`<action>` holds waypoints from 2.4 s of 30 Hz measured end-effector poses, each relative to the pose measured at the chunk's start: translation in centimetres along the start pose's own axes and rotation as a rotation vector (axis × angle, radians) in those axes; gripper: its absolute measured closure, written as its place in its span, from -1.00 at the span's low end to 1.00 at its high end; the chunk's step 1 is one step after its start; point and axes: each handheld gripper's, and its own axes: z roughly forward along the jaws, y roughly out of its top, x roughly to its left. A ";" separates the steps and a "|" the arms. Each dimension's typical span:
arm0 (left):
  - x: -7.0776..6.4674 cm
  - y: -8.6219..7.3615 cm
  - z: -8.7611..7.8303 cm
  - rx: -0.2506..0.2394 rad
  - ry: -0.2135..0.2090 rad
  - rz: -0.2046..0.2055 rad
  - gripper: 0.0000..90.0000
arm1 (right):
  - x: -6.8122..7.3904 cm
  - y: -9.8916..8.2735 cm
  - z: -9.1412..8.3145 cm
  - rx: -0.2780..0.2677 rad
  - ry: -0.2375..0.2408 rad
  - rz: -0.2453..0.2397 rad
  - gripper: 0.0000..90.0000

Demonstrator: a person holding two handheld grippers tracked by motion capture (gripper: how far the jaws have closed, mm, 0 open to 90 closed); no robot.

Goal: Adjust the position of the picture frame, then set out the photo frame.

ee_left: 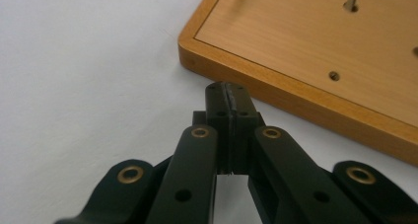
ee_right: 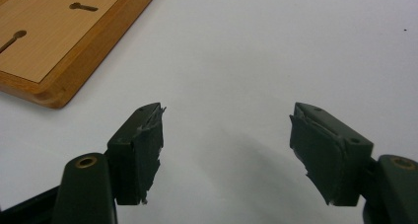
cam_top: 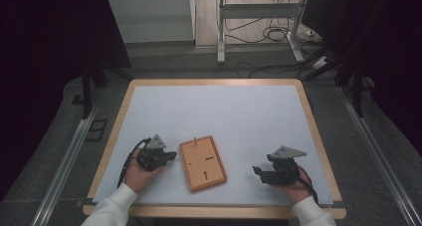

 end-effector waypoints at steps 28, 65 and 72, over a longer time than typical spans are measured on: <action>0.5 4.7 4.5 0.002 -0.025 0.009 1.00 | -0.3 -0.1 0.5 0.024 -0.018 0.002 -0.39; -0.5 4.7 2.0 -0.172 -0.066 0.105 -0.26 | 0.1 -0.1 -0.3 -0.005 -0.029 -0.026 -0.39; -1.2 6.2 3.0 -0.174 -0.091 0.133 -0.25 | -0.1 -0.3 -0.5 -0.007 -0.042 -0.023 -0.40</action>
